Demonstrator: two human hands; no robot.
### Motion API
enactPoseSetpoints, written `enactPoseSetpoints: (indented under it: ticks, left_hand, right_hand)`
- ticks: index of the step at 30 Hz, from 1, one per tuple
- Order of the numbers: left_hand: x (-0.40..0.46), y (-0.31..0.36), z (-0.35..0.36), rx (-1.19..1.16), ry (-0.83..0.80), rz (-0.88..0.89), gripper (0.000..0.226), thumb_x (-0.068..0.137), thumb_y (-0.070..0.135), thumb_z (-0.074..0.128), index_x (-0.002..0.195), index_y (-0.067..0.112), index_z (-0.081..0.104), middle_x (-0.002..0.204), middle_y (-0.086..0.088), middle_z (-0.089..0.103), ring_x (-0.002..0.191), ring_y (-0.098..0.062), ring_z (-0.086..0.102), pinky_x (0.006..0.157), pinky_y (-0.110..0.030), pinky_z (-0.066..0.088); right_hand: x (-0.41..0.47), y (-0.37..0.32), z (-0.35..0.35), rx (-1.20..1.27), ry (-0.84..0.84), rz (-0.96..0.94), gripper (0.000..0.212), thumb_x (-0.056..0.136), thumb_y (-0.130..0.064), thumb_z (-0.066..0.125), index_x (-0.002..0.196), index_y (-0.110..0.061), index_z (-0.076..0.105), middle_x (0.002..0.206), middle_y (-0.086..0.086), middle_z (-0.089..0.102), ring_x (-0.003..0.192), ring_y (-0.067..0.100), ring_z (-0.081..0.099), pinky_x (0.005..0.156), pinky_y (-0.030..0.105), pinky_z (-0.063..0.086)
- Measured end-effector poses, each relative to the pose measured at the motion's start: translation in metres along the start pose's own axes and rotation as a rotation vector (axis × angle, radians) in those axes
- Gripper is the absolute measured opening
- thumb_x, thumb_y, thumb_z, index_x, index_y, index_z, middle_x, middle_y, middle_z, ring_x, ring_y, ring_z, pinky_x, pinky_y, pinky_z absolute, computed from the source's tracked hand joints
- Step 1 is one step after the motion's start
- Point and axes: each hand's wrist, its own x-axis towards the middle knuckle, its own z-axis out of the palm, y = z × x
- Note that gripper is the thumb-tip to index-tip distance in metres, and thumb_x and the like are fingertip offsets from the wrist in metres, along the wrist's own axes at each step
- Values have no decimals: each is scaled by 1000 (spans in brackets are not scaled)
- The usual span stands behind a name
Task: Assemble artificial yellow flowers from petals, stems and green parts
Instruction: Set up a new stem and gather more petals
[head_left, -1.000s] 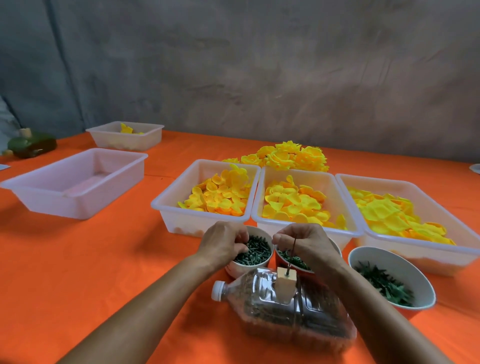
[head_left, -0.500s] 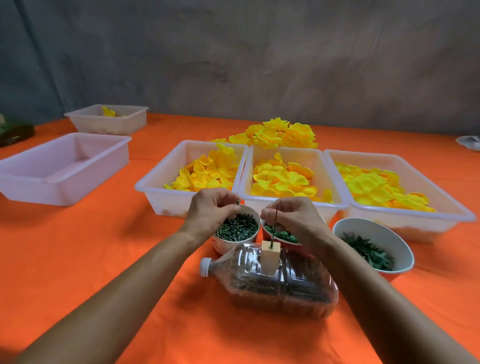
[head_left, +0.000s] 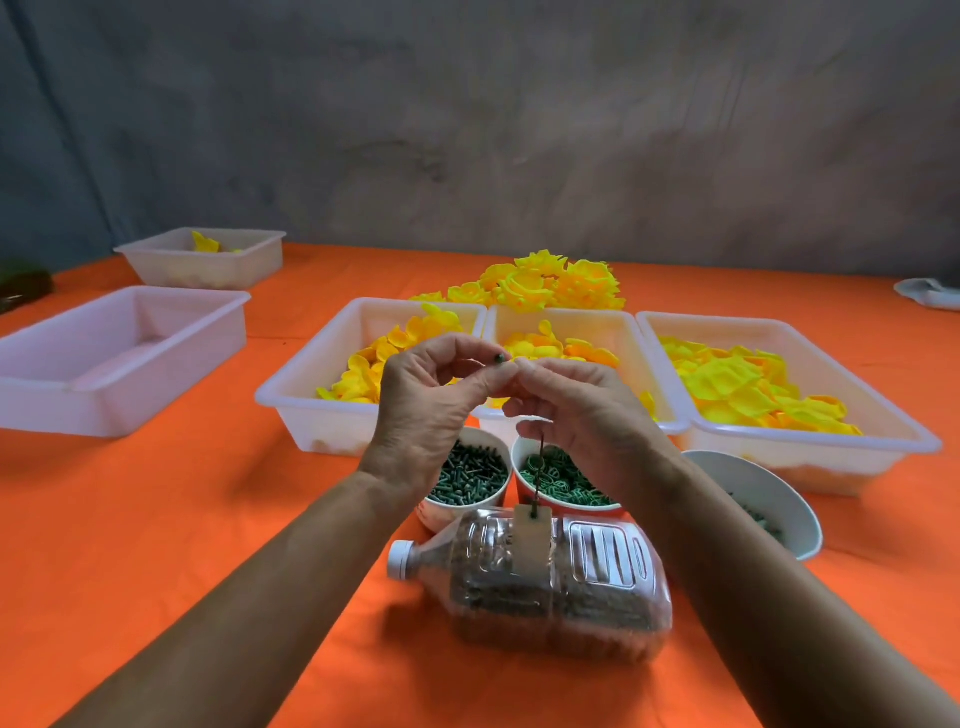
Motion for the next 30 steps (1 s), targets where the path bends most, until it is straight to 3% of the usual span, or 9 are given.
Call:
enactPoseSetpoints:
  ticks: [2,6,14,19,24,27,30]
  left_hand:
    - [-1,2,2,19,-4,32,15,69,0,74,73,13,67,65,8,68,64,-6,61,65,-20,50]
    - [-2,11,4,120,-35,116,23,70,-5,75,73,16,66,77,-5,65,75,-21,60,77,-45,52]
    - [-6,17,11,119,-67,139,18,70,-2,77,81,12,71,81,-13,70,75,-42,64,75,-52,55]
    - [-6,19,13,92,-69,141,18,68,0,76,76,16,72,81,-3,66,74,-22,61,75,-45,52]
    - [-8,20,11,98,-78,143,12,66,19,74,76,13,71,81,-4,66,73,-17,61,69,-36,52]
    - [-9,22,12,12,-77,104,10,70,14,70,76,6,70,69,2,68,63,-6,61,60,-18,48]
    - [-10,22,12,-30,-54,10,10,70,15,69,76,8,68,59,8,66,56,-2,58,58,-15,48]
  right_hand:
    - [-1,-2,0,98,-10,39,13,75,-28,66,73,-17,74,76,-1,71,65,7,63,58,19,49]
    - [-2,-2,0,290,-9,110,5,71,-21,68,69,-16,71,67,-2,66,60,7,62,54,20,49]
    - [-3,-3,0,518,-87,91,14,78,-16,58,79,-9,70,69,2,62,61,8,60,53,21,50]
    - [-4,-2,3,559,-108,86,17,77,-14,56,79,-8,72,74,6,60,63,11,59,55,21,51]
    - [-4,-2,6,554,-104,92,21,79,-13,54,90,-3,68,73,6,58,63,10,56,55,20,50]
    - [-4,-4,5,512,-80,98,18,77,-14,55,90,-1,60,71,6,57,62,10,56,54,20,50]
    - [-5,-7,5,460,-36,95,12,76,-14,57,82,-3,60,69,4,60,61,10,56,53,21,50]
